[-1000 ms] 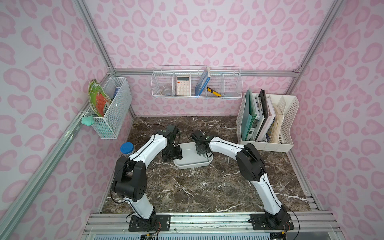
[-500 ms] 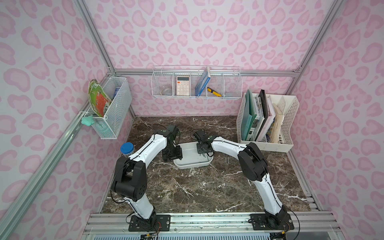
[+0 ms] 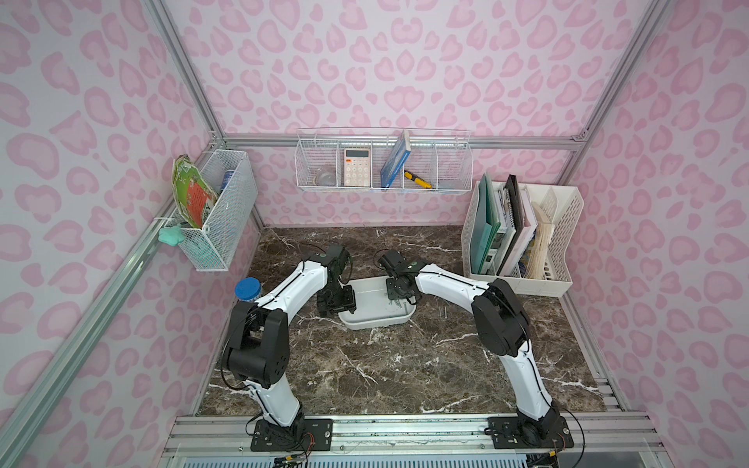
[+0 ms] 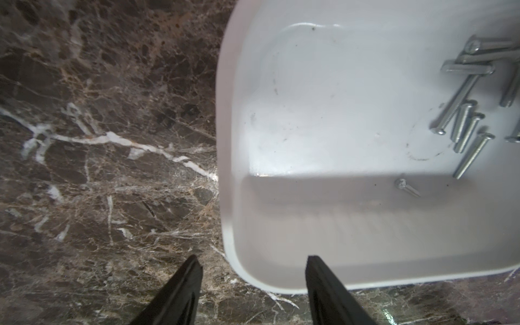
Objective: Take out the screws from the storage box
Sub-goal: Pick up the screw from the storage box.
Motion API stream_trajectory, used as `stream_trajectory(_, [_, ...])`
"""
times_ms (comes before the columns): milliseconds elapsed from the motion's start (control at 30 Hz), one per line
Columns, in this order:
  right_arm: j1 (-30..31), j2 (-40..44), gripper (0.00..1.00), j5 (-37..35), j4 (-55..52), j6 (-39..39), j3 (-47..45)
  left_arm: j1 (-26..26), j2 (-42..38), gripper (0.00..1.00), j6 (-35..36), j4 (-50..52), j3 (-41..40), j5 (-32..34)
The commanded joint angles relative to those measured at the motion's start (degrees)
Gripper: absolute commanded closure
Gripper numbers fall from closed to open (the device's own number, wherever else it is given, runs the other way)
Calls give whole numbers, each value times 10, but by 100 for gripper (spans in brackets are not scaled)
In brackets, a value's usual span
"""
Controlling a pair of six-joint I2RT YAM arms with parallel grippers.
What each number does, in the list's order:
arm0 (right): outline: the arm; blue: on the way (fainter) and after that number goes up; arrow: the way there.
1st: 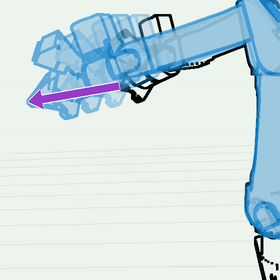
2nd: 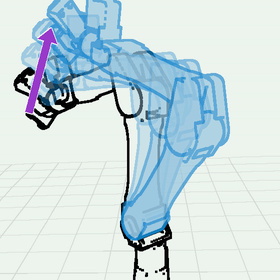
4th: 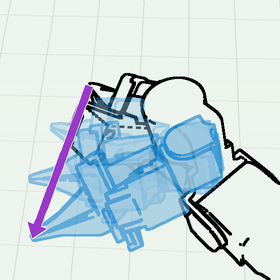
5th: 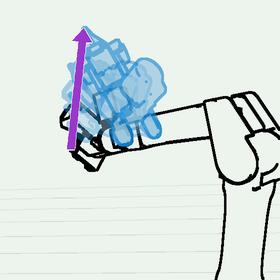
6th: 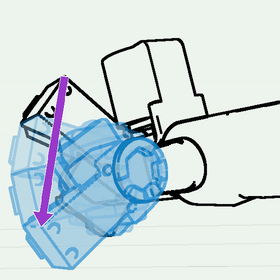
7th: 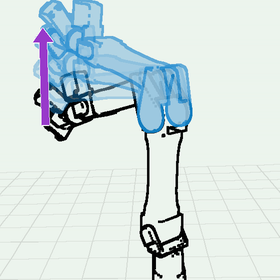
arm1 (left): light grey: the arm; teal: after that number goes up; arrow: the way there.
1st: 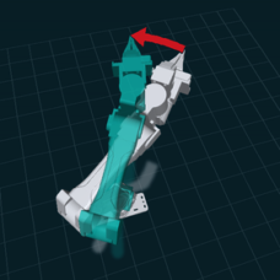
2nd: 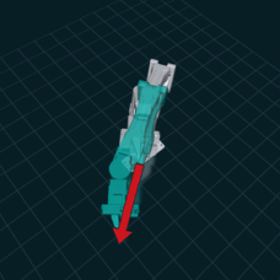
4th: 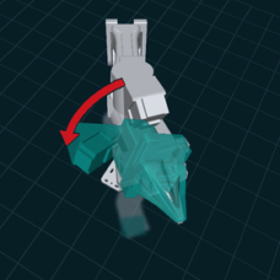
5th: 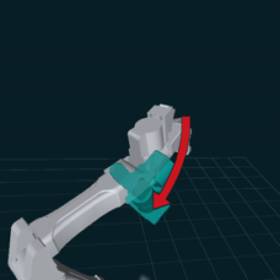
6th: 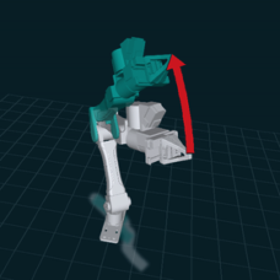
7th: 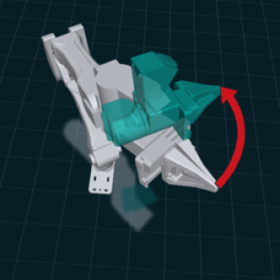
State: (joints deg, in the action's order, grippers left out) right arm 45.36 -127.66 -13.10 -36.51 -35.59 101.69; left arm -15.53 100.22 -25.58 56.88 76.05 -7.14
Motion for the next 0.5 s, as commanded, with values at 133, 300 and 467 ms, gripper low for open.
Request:
stream_trajectory(133, [3, 12, 92, 16, 17, -10, -3, 1, 8, 36, 3, 11, 4, -23])
stream_trajectory(300, [6, 41, 92, 18, 39, -19, -28, 1, 9, 36, 3, 11, 4, -29])
stream_trajectory(467, [5, 90, 93, 19, 68, -36, -72, 0, 12, 36, 1, 9, 4, -43])
